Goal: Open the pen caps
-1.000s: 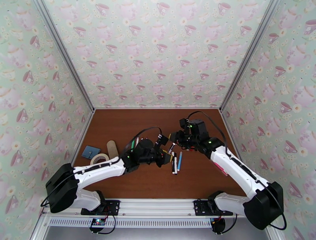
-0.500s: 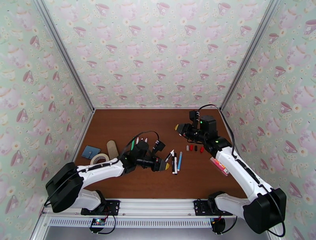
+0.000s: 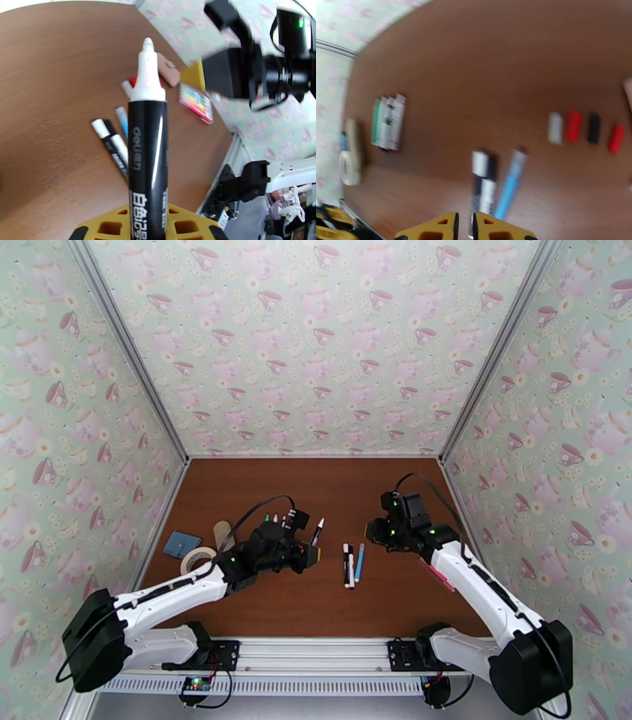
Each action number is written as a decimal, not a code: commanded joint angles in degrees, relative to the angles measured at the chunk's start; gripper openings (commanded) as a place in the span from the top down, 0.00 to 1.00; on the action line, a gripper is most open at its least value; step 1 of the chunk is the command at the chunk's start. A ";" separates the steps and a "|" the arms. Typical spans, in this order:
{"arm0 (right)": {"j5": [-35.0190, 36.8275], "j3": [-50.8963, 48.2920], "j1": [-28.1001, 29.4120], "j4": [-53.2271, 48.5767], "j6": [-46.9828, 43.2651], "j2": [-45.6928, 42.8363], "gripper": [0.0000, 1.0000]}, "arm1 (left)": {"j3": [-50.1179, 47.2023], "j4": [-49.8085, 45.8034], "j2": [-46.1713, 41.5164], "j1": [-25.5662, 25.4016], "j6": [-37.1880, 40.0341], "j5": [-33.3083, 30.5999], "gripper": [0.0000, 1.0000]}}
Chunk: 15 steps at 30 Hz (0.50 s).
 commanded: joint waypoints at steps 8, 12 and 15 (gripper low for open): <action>7.05 -1.20 0.14 -0.44 -2.31 9.97 0.94 | 1.39 -5.17 -2.83 1.07 1.05 -3.85 1.00; 8.47 -0.46 0.13 0.25 -2.46 13.96 0.91 | 1.58 -5.52 -2.83 1.07 1.05 -3.61 0.99; 9.10 0.20 0.13 0.90 -2.62 16.93 0.89 | 1.52 -5.03 -2.74 1.07 0.88 -3.26 0.99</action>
